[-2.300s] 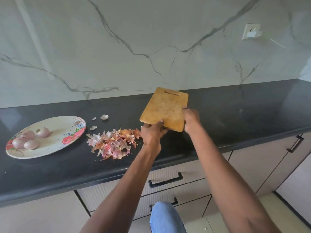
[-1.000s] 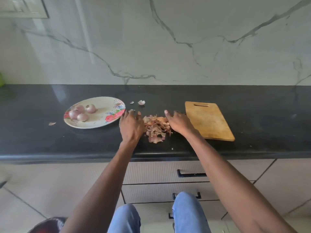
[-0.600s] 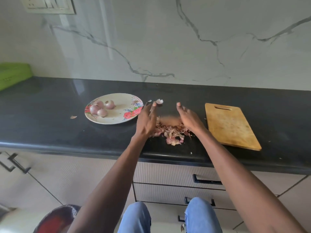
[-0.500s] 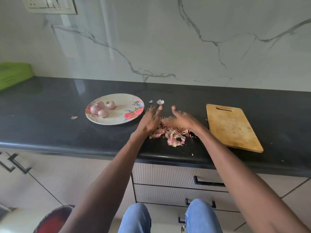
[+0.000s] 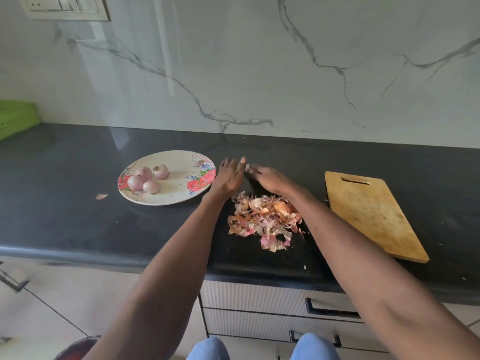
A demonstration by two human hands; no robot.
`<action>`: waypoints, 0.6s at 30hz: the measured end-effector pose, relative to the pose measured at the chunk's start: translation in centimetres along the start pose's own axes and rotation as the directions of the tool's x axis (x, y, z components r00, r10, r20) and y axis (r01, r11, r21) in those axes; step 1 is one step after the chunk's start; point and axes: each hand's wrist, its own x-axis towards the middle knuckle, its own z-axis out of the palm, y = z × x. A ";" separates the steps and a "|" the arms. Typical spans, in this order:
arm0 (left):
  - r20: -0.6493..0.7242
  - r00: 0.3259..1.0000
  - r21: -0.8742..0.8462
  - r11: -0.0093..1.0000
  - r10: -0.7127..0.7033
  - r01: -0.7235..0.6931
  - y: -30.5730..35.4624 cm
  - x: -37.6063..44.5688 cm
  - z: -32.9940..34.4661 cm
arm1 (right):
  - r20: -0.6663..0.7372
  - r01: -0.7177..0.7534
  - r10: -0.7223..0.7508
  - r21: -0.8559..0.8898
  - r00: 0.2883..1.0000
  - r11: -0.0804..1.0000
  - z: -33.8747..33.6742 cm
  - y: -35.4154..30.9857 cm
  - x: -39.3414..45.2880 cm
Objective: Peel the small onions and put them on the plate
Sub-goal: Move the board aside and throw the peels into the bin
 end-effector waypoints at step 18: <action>0.007 0.988 -0.113 0.982 0.153 -0.151 -2.4 6.6 0.6 | -0.112 0.069 -0.083 -0.124 0.990 0.990 -1.7 0.6 18.9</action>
